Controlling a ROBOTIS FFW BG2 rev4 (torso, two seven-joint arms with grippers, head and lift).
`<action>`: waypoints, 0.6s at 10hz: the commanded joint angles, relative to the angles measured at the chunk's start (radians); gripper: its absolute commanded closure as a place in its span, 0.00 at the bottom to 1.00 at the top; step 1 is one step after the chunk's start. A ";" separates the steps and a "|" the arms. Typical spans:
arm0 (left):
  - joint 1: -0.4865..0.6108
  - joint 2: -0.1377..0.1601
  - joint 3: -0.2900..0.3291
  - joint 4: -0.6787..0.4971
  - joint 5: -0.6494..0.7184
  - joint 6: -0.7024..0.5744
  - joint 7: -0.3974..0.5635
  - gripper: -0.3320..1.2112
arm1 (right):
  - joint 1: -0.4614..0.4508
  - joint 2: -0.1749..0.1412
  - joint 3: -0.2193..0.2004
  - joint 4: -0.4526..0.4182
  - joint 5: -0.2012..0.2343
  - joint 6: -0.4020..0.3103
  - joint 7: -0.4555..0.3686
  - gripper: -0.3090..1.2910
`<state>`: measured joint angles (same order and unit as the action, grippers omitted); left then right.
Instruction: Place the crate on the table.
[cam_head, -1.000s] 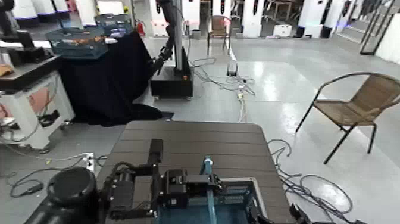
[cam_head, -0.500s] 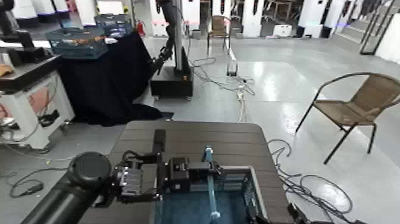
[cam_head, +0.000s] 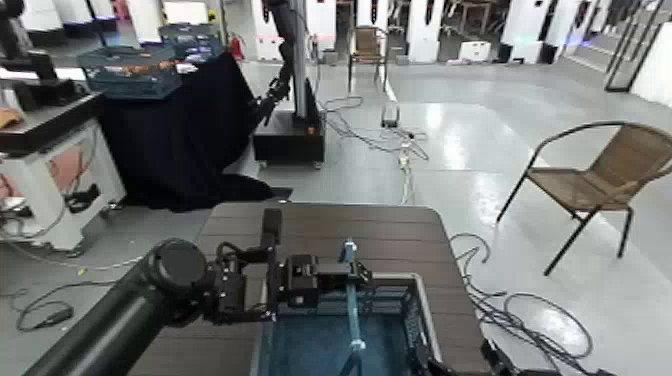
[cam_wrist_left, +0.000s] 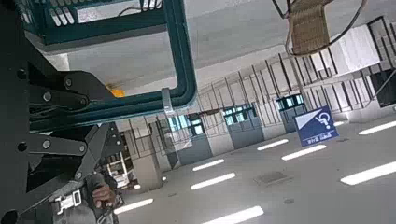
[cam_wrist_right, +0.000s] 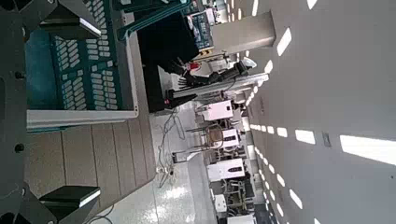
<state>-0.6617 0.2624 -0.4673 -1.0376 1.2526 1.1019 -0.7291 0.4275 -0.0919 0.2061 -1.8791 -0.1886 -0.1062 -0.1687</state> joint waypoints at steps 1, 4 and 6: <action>-0.053 -0.012 -0.037 0.085 -0.048 -0.027 -0.049 0.99 | -0.007 -0.002 0.006 0.003 -0.002 0.002 0.001 0.27; -0.090 -0.017 -0.040 0.139 -0.078 -0.045 -0.081 0.99 | -0.010 -0.003 0.010 0.003 -0.003 0.003 0.003 0.27; -0.095 -0.022 -0.040 0.159 -0.087 -0.050 -0.090 0.99 | -0.013 -0.005 0.012 0.003 -0.003 0.003 0.003 0.27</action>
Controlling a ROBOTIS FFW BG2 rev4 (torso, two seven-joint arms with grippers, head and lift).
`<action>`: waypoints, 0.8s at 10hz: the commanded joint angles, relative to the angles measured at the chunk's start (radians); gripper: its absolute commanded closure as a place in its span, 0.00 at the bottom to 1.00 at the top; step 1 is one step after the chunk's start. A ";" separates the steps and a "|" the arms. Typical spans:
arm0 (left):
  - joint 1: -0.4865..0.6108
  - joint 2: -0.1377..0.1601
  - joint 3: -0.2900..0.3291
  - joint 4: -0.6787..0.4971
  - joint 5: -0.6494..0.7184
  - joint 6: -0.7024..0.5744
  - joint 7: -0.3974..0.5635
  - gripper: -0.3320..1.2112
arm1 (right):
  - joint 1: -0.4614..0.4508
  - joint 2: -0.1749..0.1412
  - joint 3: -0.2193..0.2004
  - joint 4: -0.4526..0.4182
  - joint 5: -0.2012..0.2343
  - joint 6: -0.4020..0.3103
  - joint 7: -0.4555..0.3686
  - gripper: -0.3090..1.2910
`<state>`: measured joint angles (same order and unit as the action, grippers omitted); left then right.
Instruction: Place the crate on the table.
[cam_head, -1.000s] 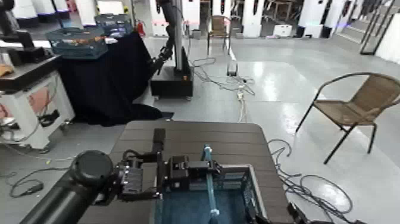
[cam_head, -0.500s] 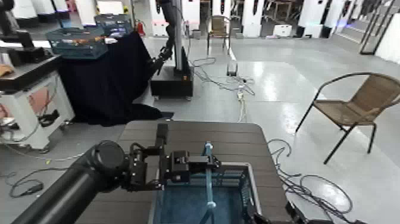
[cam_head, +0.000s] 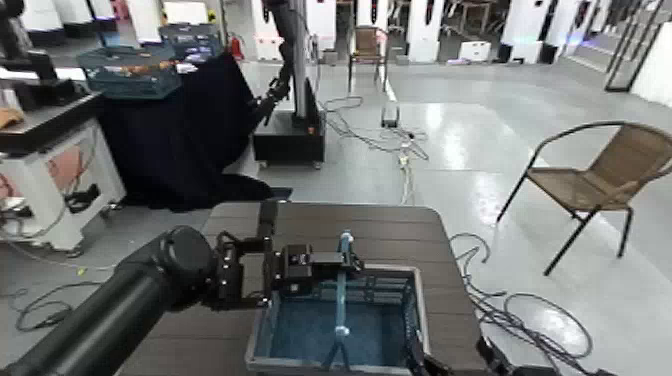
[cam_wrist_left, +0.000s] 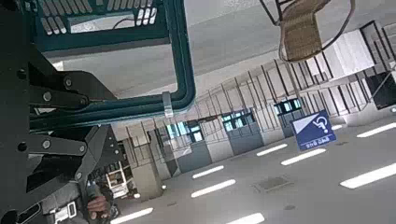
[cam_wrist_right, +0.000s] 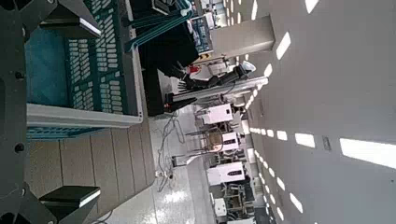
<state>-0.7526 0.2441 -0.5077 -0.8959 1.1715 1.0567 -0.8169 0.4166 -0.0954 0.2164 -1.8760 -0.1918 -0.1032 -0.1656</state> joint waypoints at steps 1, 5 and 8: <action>-0.005 -0.005 0.000 0.029 -0.006 -0.006 -0.004 0.99 | -0.002 -0.001 0.001 0.000 -0.002 0.000 0.000 0.27; -0.016 -0.009 0.000 0.072 -0.029 -0.024 -0.025 0.99 | -0.004 -0.003 0.001 0.003 -0.003 -0.004 0.001 0.27; -0.021 -0.016 -0.005 0.094 -0.058 -0.041 -0.067 0.77 | -0.006 -0.003 0.001 0.005 -0.005 -0.006 0.003 0.27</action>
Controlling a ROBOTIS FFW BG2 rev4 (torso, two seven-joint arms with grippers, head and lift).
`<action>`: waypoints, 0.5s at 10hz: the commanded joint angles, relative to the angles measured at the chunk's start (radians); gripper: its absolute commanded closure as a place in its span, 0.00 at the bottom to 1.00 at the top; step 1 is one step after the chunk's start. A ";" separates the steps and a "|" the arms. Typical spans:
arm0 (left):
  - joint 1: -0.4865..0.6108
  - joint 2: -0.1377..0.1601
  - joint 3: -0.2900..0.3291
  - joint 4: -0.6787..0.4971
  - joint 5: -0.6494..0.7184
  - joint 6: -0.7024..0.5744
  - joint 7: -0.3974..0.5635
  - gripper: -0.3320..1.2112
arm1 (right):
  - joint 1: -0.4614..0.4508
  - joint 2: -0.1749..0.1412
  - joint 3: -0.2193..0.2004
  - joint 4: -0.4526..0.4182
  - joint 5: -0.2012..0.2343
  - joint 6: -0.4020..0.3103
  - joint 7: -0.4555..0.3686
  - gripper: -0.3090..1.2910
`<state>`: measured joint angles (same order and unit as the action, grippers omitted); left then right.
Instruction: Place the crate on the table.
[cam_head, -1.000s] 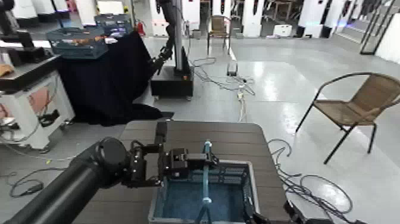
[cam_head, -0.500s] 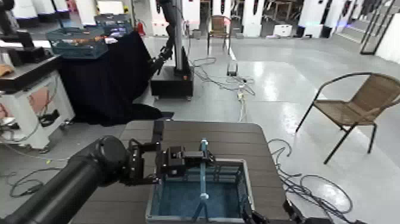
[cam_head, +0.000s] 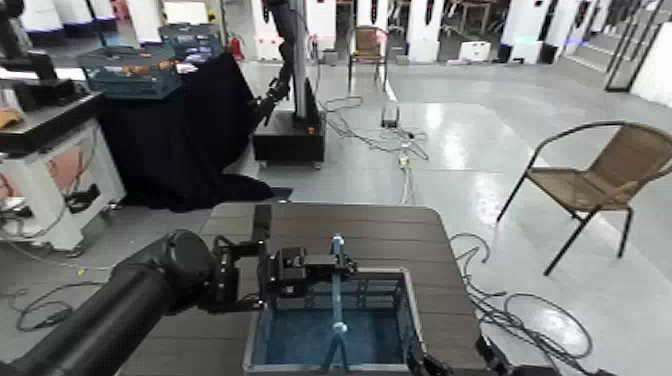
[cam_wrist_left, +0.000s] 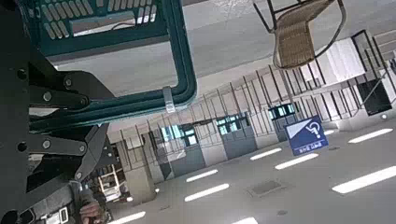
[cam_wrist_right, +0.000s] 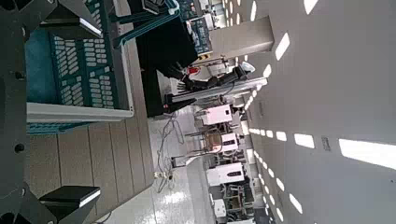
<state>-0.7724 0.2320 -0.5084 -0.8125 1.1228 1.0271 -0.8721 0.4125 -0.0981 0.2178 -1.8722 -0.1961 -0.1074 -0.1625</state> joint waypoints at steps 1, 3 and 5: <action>-0.001 -0.005 -0.005 0.016 -0.009 -0.019 -0.015 0.71 | -0.001 -0.002 0.000 0.001 -0.002 -0.002 0.001 0.27; -0.001 -0.005 -0.005 0.023 -0.009 -0.025 -0.015 0.46 | -0.001 -0.002 -0.002 0.002 -0.003 -0.005 0.001 0.27; 0.002 -0.005 -0.002 0.030 -0.009 -0.038 -0.015 0.22 | -0.001 -0.003 -0.002 0.002 -0.005 -0.005 0.001 0.27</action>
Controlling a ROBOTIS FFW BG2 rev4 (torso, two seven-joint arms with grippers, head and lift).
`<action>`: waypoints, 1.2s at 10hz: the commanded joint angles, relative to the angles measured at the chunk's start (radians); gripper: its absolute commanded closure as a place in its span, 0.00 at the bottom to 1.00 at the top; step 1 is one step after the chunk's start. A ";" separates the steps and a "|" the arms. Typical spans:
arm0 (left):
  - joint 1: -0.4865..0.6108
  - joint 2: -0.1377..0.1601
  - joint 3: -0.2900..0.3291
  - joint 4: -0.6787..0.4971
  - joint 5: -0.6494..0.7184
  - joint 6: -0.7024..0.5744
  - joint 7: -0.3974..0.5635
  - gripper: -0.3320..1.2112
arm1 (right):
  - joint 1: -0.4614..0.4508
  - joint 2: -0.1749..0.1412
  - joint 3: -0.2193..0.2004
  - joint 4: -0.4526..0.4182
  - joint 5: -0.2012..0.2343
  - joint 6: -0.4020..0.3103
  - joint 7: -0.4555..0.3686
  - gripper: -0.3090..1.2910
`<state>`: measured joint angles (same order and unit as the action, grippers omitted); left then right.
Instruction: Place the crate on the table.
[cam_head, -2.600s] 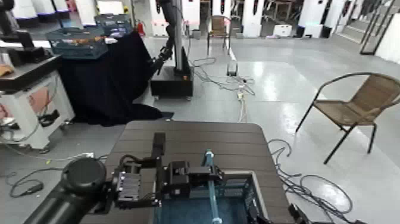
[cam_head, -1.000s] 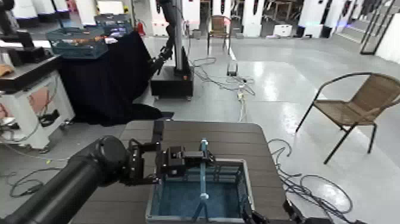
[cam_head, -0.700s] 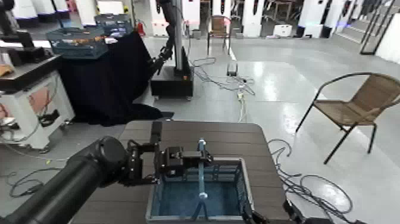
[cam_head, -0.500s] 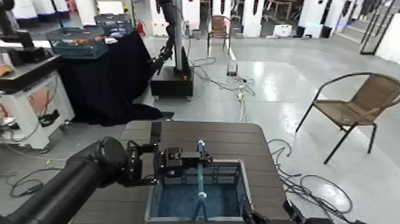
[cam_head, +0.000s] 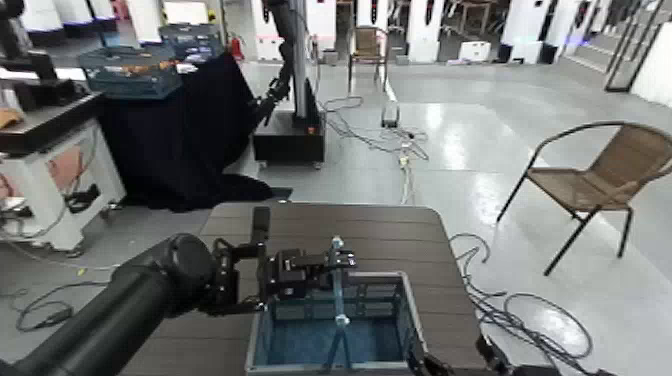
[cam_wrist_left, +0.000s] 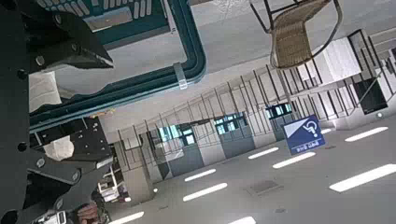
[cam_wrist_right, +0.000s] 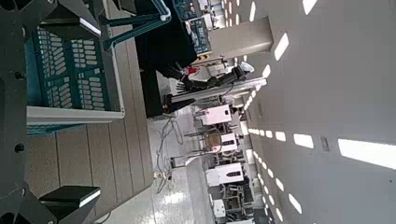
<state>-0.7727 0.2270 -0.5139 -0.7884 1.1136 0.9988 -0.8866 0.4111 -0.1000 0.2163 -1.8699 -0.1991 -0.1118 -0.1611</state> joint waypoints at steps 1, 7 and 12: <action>0.004 0.002 0.009 0.006 -0.005 -0.011 0.000 0.22 | 0.000 -0.001 0.000 0.000 -0.002 -0.002 0.000 0.27; 0.095 0.018 0.163 -0.088 -0.137 -0.052 0.000 0.26 | 0.009 0.000 -0.008 -0.005 -0.003 0.000 -0.002 0.27; 0.403 0.074 0.374 -0.522 -0.146 -0.190 0.201 0.28 | 0.017 0.003 -0.014 -0.006 -0.008 0.000 -0.002 0.27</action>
<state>-0.4139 0.2975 -0.1642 -1.2584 0.9686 0.8321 -0.6906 0.4273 -0.0967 0.2027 -1.8751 -0.2057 -0.1120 -0.1626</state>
